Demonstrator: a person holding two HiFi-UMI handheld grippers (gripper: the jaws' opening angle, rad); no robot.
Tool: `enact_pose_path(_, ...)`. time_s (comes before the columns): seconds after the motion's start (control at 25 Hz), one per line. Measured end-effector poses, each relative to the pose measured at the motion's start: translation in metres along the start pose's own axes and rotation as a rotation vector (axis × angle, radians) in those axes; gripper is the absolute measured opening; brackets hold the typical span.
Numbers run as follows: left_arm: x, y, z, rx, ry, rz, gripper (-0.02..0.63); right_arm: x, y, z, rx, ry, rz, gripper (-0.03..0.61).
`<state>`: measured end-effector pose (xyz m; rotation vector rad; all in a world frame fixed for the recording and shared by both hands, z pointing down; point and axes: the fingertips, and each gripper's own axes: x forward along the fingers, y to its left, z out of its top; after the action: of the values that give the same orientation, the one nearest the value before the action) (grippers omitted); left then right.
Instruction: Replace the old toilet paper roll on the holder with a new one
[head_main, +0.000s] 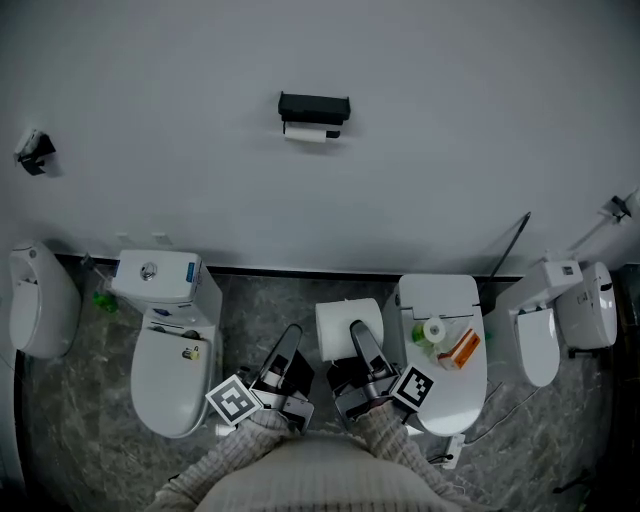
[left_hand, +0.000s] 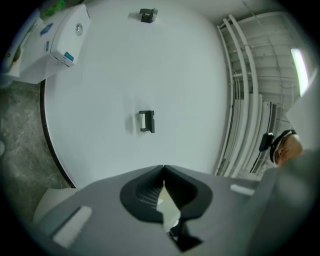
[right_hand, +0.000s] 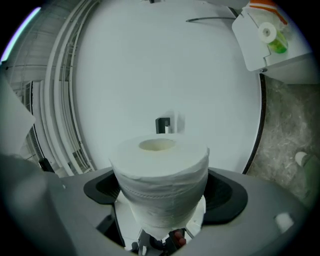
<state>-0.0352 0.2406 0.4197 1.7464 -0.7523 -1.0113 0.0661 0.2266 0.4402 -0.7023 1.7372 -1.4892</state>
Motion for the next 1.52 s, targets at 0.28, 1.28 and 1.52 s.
enact_pose_path(0.28, 0.084, 0.02, 0.071, 0.017, 0.029, -0.038, 0.008, 0.096, -0.002, 0.047, -0.016, -0.039, 0.027, 0.492)
enact_pose_path(1.28, 0.263, 0.111, 0.169, -0.035, 0.093, 0.016, 0.008, 0.273, -0.046, 0.159, 0.021, -0.056, -0.036, 0.492)
enact_pose_path(1.52, 0.299, 0.117, 0.176, -0.016, 0.063, -0.001, 0.009, 0.297, -0.051, 0.189, 0.025, -0.019, -0.029, 0.492)
